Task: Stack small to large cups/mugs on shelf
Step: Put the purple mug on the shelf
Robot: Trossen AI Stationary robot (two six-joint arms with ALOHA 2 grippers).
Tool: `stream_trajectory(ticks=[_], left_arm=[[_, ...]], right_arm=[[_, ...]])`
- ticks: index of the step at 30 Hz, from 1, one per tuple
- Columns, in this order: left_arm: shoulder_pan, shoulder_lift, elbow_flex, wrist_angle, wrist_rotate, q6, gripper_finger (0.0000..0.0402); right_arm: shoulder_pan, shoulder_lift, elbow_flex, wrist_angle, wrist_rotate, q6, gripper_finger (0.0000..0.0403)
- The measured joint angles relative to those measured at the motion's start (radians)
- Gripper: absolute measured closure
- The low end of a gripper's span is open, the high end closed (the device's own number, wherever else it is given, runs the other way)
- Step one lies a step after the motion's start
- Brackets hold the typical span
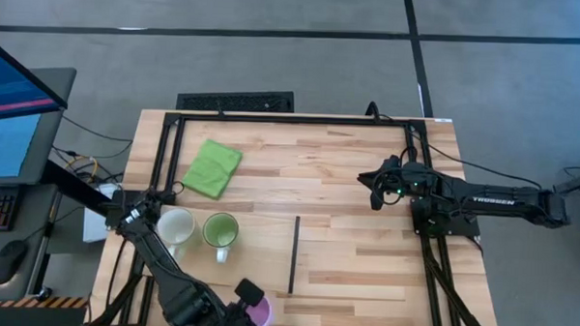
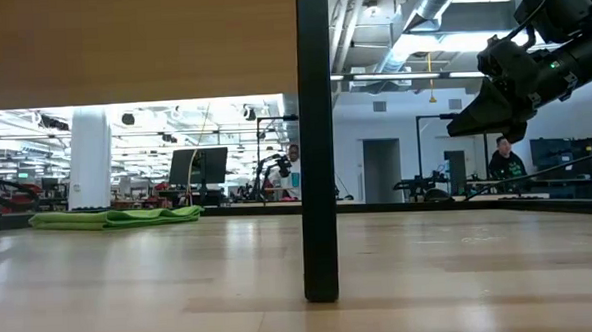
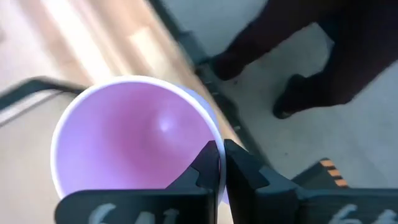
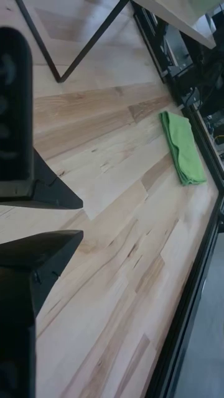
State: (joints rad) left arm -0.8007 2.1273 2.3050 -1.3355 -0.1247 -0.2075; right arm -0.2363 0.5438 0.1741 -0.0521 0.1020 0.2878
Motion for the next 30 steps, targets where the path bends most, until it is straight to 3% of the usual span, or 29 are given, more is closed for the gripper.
stream_trajectory(ticks=[3, 9, 16, 30], left_arm=[[0.022, -0.004, 0.055, -0.056, -0.04, -0.007, 0.0401], [0.114, -0.053, 0.042, -0.186, -0.102, -0.088, 0.0401], [0.2, -0.061, 0.051, -0.158, -0.083, -0.068, 0.0401], [0.317, -0.061, 0.051, -0.235, -0.098, -0.345, 0.0401]], right_arm=[[0.0, 0.0, 0.0, 0.0, 0.0, -0.001, 0.0316], [0.0, 0.0, 0.0, -0.001, 0.0, -0.008, 0.0316], [0.0, 0.0, 0.0, -0.016, 0.0, -0.007, 0.0316], [0.0, 0.0, 0.0, -0.075, 0.0, -0.007, 0.0316]])
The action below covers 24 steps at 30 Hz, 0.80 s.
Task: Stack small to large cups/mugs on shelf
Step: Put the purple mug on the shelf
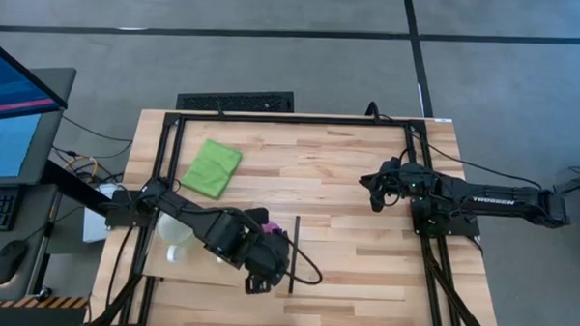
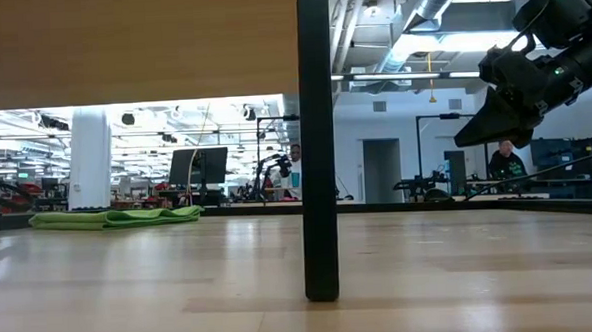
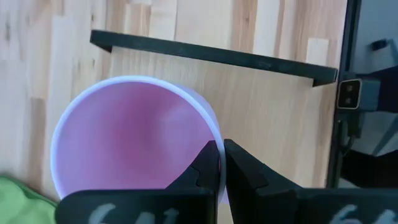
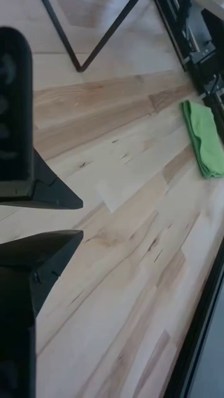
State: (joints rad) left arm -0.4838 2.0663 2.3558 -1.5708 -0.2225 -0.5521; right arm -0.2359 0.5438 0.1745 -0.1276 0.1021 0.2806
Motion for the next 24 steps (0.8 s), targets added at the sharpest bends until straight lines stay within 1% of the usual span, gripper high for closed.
stream_trajectory(ticks=[8, 12, 19, 24], left_arm=[[0.029, 0.0, 0.0, -0.001, 0.054, -0.047, 0.0401], [0.043, 0.0, 0.0, -0.001, 0.06, -0.08, 0.0401], [0.052, 0.001, 0.0, 0.0, 0.09, -0.1, 0.0401], [0.055, 0.001, 0.0, 0.0, 0.094, -0.107, 0.0401]], right_arm=[[0.0, 0.0, 0.0, 0.0, 0.0, -0.012, 0.0316], [0.0, 0.0, 0.0, 0.0, 0.0, -0.019, 0.0316], [0.0, 0.0, 0.0, 0.0, 0.0, -0.028, 0.0316], [0.0, 0.0, 0.0, 0.0, 0.0, -0.028, 0.0316]])
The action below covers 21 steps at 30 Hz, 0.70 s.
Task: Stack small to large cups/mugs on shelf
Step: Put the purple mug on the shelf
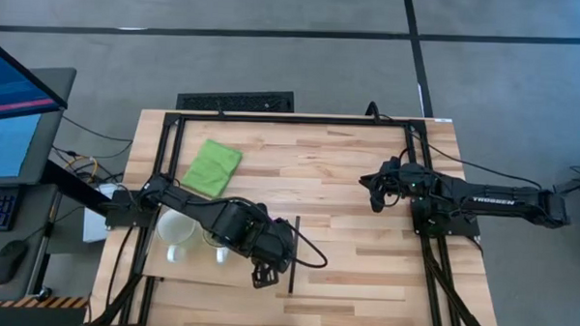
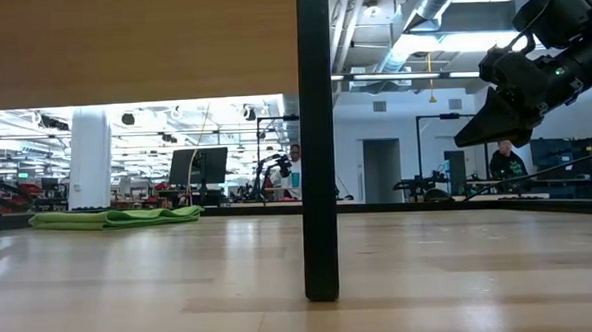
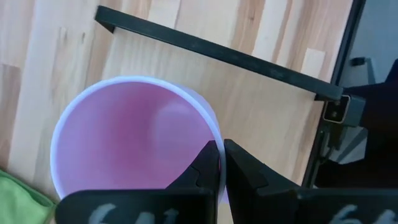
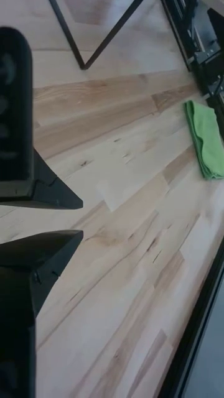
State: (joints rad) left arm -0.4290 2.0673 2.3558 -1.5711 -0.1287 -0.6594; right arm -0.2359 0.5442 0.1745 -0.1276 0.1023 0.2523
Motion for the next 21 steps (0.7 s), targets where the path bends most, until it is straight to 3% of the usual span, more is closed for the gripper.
stream_trajectory(ticks=[15, 21], left_arm=[[-0.002, 0.0, -0.021, 0.002, 0.035, 0.0, 0.0401], [-0.001, 0.001, -0.023, 0.025, 0.045, 0.0, 0.0376]], right_arm=[[0.0, 0.0, 0.0, 0.0, 0.0, 0.0, 0.0316], [0.0, 0.0, 0.0, -0.001, 0.0, 0.0, 0.0316]])
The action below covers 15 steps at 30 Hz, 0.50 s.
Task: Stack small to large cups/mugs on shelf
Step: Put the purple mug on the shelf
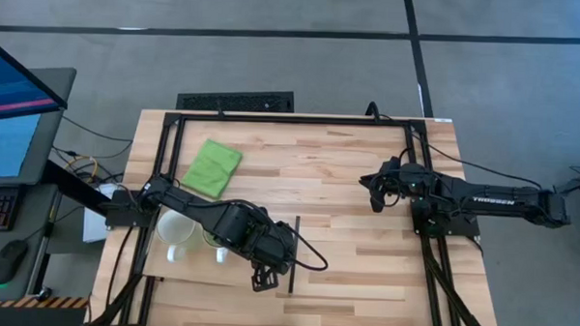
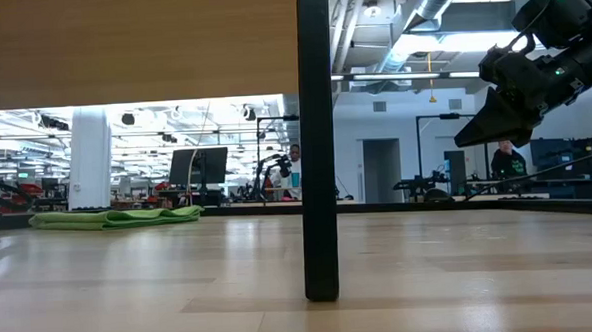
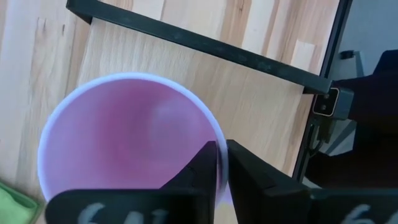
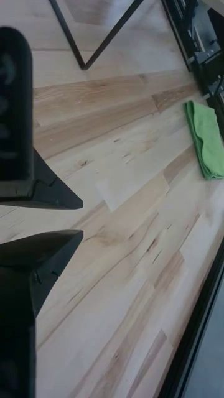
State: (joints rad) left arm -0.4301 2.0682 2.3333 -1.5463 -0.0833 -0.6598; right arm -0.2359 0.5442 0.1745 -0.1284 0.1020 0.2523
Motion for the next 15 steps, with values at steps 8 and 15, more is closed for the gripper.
stream_trajectory(ticks=[8, 15], left_arm=[[0.0, 0.0, 0.0, -0.002, 0.0, -0.034, 0.0364], [0.0, 0.0, 0.0, -0.003, -0.002, -0.057, 0.0364]], right_arm=[[0.0, 0.0, 0.0, 0.0, 0.0, 0.0, 0.0316], [0.0, 0.0, 0.0, 0.0, 0.0, 0.0, 0.0316]])
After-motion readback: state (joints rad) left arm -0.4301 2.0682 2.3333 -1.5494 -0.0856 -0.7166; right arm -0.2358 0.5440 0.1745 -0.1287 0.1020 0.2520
